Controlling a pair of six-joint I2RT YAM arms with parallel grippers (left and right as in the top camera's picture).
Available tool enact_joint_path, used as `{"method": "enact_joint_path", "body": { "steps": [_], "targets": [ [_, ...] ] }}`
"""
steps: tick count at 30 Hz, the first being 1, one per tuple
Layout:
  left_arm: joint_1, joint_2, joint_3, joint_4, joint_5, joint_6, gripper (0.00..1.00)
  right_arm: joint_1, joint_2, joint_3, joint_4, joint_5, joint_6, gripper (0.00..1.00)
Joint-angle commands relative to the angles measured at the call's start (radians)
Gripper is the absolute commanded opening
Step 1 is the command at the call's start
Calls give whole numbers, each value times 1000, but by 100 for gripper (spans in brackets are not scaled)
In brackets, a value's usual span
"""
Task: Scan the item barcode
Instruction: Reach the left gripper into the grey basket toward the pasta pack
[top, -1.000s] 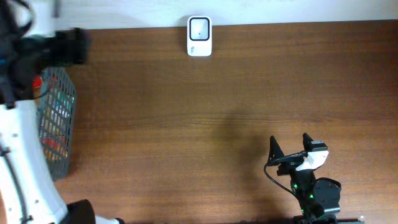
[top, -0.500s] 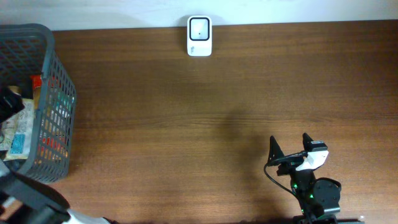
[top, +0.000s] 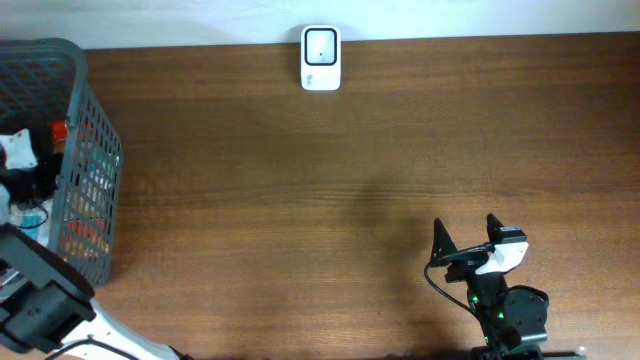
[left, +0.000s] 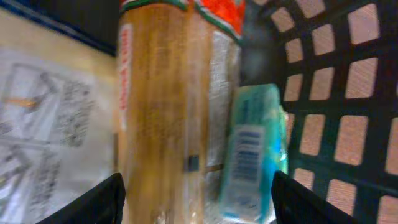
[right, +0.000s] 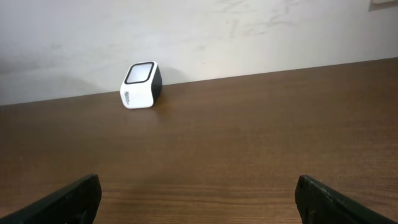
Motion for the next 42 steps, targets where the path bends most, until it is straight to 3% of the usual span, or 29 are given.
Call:
{"method": "enact_joint_path", "body": {
  "steps": [1,4,10,14,16,19,20,22,23,31,33,40,42],
  "targets": [
    [-14,27,6,5,21,12,73,3,-3,-8,0,-2,5,99],
    [-16,52,6,14,-66,-23,71,3,-3,-8,0,-2,5,99],
    [-14,61,6,53,-185,-87,78,3,-3,-8,0,-2,5,99],
    [-26,78,4,49,-187,-90,77,3,-3,-8,0,-2,5,99],
    [-61,142,-1,46,-162,-90,72,3,-3,-8,0,-2,5,99],
    [-98,184,-1,43,-146,-90,42,3,-3,-8,0,-2,5,99],
    [-109,184,0,47,-147,-90,23,3,-3,-8,0,-2,5,99],
    [-112,184,15,43,-146,-114,2,3,-3,-8,0,-2,5,99],
    [-109,184,42,24,-146,-124,0,3,-3,-8,0,-2,5,99],
    [-109,100,665,-391,-163,-124,0,3,-3,-8,0,-2,5,99],
    [-111,37,831,-493,-272,-174,0,3,-3,-8,0,-2,5,99],
    [-113,-95,892,-587,-386,-185,0,3,-3,-8,0,-2,5,99],
    [-113,-97,890,-628,-672,-366,0,3,-3,-8,0,-2,5,99]
  ]
}}
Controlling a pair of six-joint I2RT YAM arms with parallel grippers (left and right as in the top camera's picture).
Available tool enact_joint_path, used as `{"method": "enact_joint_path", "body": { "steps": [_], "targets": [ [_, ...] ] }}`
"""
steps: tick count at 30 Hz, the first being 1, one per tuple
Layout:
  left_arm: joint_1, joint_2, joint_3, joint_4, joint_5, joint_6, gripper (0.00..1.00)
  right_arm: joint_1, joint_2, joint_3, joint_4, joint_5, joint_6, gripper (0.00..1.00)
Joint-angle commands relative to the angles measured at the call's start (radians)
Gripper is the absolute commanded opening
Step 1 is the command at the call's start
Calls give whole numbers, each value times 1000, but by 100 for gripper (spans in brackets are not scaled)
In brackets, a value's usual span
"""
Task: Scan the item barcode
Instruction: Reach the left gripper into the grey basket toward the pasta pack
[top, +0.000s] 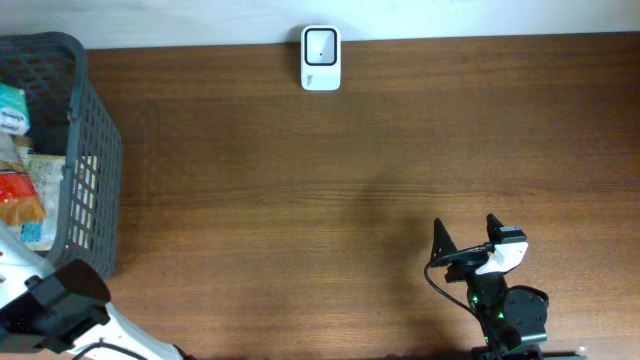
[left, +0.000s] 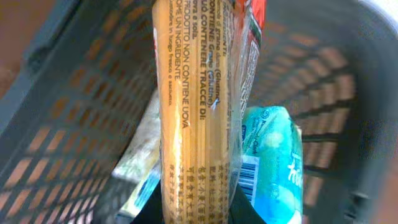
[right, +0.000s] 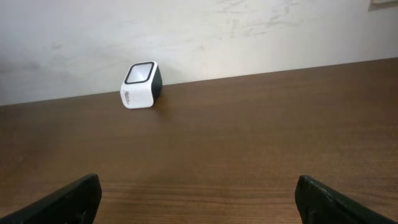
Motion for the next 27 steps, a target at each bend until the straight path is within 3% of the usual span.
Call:
{"method": "enact_joint_path", "body": {
  "steps": [1,7,14,18,21,22,27],
  "targets": [
    [-2,-26,23,-45,-381,-253,0,3,-3,-8,0,-2,3,99],
    [-5,-5,13,-53,-310,-265,0,3,-3,-8,0,-2,3,99],
    [-11,142,-230,93,-319,-228,0,3,-3,-8,0,-2,3,99],
    [-14,169,-272,134,-319,-195,1,3,-3,-8,0,-2,3,99],
    [-14,196,-272,132,-307,-196,32,3,-3,-8,0,-2,3,99],
    [-14,211,-272,128,-299,-196,38,3,-3,-8,0,-2,3,99],
    [-14,301,-276,122,-278,-196,41,3,-3,-8,0,-2,3,99]
  ]
}}
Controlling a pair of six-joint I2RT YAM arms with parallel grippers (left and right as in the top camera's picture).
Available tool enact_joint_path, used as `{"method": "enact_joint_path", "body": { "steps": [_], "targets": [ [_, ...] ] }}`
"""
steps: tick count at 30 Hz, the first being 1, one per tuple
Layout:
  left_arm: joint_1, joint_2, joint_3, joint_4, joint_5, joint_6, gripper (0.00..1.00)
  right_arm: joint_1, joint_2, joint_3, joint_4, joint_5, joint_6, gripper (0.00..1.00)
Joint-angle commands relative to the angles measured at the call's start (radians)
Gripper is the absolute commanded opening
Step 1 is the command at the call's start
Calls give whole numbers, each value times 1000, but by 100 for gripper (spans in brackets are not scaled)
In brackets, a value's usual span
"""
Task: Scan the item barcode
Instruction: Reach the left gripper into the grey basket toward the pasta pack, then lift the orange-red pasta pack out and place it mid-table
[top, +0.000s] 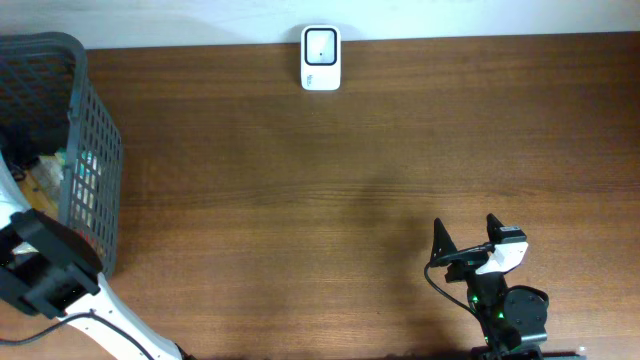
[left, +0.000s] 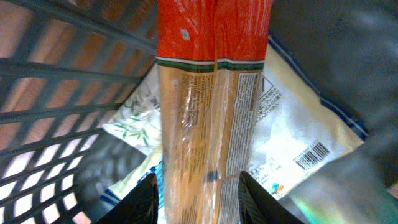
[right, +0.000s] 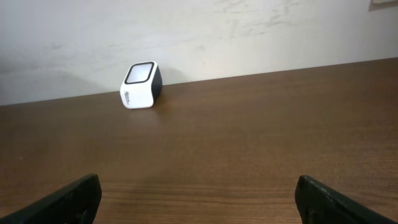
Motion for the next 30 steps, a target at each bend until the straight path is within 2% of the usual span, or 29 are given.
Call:
{"method": "enact_joint_path", "body": {
  "steps": [1,3,5,10,12,16,17,18,19,20,21,25,28,30],
  "targets": [
    [-1,72,10,-2,19,8,43,3,-3,-8,0,-2,4,99],
    [0,92,10,-2,19,8,50,3,-3,-8,0,-2,4,99],
    [14,103,10,0,19,8,62,3,-3,-8,0,-2,4,99],
    [108,111,10,13,62,-11,72,3,-3,-8,0,-2,4,99],
    [124,142,10,35,147,-10,74,3,-3,-8,0,-2,4,99],
    [116,203,10,39,186,5,73,3,-3,-8,0,-2,4,99],
    [116,212,10,39,198,5,70,3,-3,-8,0,-2,4,98],
    [116,217,10,40,207,5,57,3,-3,-8,0,-2,4,99],
    [116,217,10,42,207,5,42,3,-3,-8,0,-2,4,99],
    [116,217,10,44,207,4,9,3,-3,-8,0,-2,4,99],
    [116,217,10,43,207,4,0,3,-3,-8,0,-2,4,99],
    [116,199,30,19,233,5,0,3,-3,-8,0,-2,4,99],
    [116,137,134,-46,234,5,0,3,-3,-8,0,-2,4,99],
    [116,32,226,-68,273,26,0,3,-3,-8,0,-2,4,99]
  ]
}}
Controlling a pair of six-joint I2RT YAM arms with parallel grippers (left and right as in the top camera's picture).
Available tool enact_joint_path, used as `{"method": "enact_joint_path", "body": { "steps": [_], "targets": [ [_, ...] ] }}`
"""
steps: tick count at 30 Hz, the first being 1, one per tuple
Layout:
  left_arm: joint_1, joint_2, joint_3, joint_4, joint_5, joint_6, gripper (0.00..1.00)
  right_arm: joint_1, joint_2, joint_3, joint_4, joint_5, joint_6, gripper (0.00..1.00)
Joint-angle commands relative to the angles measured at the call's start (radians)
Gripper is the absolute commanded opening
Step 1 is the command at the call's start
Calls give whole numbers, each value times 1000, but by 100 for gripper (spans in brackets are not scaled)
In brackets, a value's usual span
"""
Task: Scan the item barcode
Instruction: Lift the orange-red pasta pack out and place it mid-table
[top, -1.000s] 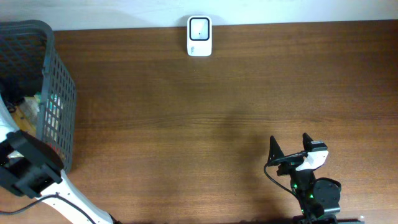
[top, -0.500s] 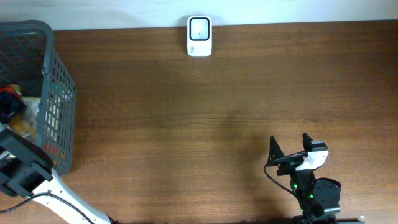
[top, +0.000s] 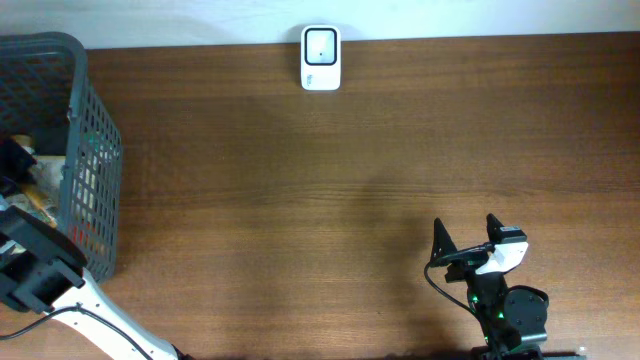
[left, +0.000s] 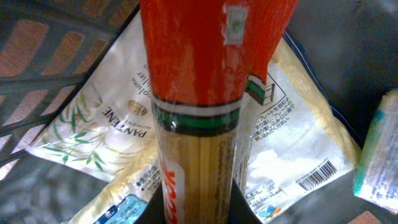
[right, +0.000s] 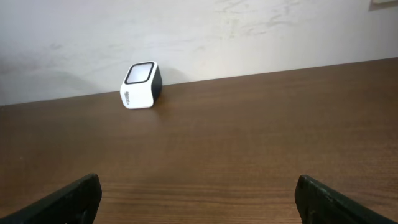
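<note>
A long spaghetti pack (left: 198, 124) with a red end stands between the fingers of my left gripper (left: 198, 214), which is shut on it. In the left wrist view it hangs over the other packs inside the grey mesh basket (top: 95, 150). The overhead view shows only the left arm at the basket's near left side, with the pack hidden. The white barcode scanner (top: 320, 58) sits at the table's far edge and shows again as the scanner (right: 141, 85) in the right wrist view. My right gripper (top: 468, 245) rests open near the front right, nothing between its fingers (right: 74, 199).
In the basket lie a white Pantene sachet (left: 93, 124), a cream pack with a barcode (left: 292, 149) and a teal pack (left: 379, 149). Bare brown table (top: 330, 200) stretches between basket and scanner. A pale wall (right: 249, 31) rises behind the scanner.
The left gripper, still shut on the spaghetti pack, has shifted over the basket's contents. The pack's red end now fills more of the wrist view and the teal pack shows at the right. The right arm is unchanged.
The left gripper was open inside the basket, straddling the spaghetti pack beside the teal pack. It was then shut on the spaghetti with the basket seen from farther back. It has since held the pack over the basket's other packs. The right arm never moved.
</note>
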Motion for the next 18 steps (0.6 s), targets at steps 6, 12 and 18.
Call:
{"method": "enact_joint_path", "body": {
  "steps": [6,12,18],
  "targets": [
    [1,-433,166,0,39,60,0,3,-3,-8,0,-2,4,99],
    [-274,-700,166,79,75,254,0,3,-3,-8,0,-2,4,99],
    [-626,-674,98,3,90,127,0,3,-3,-8,0,-2,4,99]
  ]
}}
